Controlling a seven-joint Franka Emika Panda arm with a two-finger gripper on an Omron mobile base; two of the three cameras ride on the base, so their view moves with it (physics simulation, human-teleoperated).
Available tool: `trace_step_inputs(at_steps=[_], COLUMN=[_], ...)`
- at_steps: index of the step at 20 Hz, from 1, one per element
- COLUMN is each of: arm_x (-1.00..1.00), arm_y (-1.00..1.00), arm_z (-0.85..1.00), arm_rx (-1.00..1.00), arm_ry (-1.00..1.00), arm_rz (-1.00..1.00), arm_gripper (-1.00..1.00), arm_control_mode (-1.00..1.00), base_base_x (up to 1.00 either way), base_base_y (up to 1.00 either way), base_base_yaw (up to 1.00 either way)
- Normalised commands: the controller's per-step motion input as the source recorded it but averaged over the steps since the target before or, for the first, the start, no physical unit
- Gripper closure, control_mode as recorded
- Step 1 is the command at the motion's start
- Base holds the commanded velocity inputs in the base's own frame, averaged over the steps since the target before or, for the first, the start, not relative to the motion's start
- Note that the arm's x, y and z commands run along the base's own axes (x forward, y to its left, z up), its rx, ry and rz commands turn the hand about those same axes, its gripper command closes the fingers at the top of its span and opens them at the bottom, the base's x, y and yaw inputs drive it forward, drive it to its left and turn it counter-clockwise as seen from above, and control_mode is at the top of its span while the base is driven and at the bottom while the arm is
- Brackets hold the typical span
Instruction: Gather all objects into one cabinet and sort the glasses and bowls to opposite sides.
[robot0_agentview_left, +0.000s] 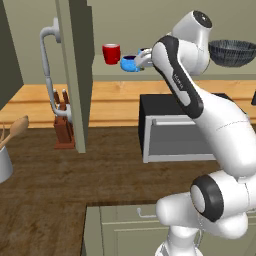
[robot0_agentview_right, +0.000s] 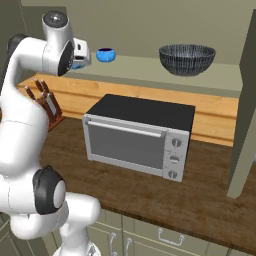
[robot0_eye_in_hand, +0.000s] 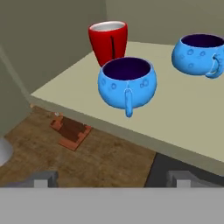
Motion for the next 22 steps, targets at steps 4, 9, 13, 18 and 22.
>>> trace_step_inputs(at_steps=[4, 9, 13, 18, 22], arm_x=[-1.00, -1.00, -1.00, -1.00, -1.00], arm_y=[-0.02, -0.23, -0.31, -0.18, -0.01], arm_z=[0.04, 0.07, 0.31, 0.22, 0.00], arm_rx=[0.00, 0.00, 0.00, 0.00, 0.00], arm_ry=[-0.02, 0.02, 0.01, 0.03, 0.00], arm_rz=[-0.01, -0.01, -0.01, -0.01, 0.00], arm_gripper=[-1.00, -1.00, -1.00, -1.00, -1.00], arm_control_mode=[-1.00, -1.00, -1.00, -1.00, -1.00], base_base_x=[0.00, 0.00, 0.00, 0.00, 0.00], base_base_y=[0.00, 0.00, 0.00, 0.00, 0.00], base_base_yaw=[0.00, 0.00, 0.00, 0.00, 0.00])
